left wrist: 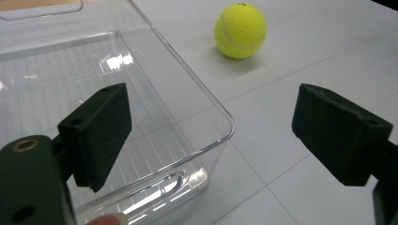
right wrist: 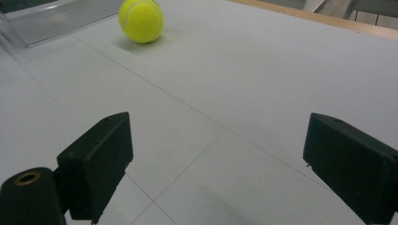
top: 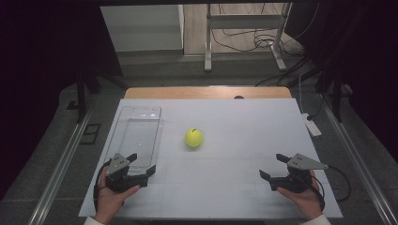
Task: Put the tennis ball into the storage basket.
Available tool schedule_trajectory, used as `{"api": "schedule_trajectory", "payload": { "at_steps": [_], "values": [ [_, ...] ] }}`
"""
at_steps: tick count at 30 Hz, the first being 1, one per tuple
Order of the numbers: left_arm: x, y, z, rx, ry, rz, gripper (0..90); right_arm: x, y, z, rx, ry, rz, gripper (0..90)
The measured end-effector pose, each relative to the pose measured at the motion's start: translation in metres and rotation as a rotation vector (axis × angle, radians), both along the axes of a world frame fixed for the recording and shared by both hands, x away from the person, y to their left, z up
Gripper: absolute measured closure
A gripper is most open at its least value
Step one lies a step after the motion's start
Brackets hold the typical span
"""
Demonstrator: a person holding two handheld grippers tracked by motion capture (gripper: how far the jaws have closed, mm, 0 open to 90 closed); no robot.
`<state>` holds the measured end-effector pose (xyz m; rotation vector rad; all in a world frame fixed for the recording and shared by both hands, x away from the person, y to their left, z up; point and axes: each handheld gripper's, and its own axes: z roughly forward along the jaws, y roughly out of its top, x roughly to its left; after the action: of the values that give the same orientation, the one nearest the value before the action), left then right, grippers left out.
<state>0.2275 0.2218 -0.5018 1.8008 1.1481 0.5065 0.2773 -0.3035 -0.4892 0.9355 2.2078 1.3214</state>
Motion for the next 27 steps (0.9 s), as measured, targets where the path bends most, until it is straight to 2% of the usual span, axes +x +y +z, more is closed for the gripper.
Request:
{"api": "schedule_trajectory", "payload": {
  "at_steps": [7,12,22,27],
  "values": [
    [-0.0012,0.0033,-0.0010,-0.013,0.011,0.015,13.4,0.0023,0.0009,-0.0018,0.003,0.009,0.007,9.3],
    [-0.0027,0.0011,0.0001,-0.001,0.002,0.008,13.4,0.0015,0.0000,-0.0005,0.013,0.002,0.011,9.8],
    [-0.0049,0.0007,0.0066,-0.010,-0.016,0.001,13.7,-0.0022,-0.0001,0.0034,0.015,-0.014,0.005,10.3],
    [-0.0021,0.0010,0.0082,-0.018,-0.009,-0.007,13.8,-0.0014,0.0005,0.0031,0.015,-0.009,0.001,10.3]
  ]
}}
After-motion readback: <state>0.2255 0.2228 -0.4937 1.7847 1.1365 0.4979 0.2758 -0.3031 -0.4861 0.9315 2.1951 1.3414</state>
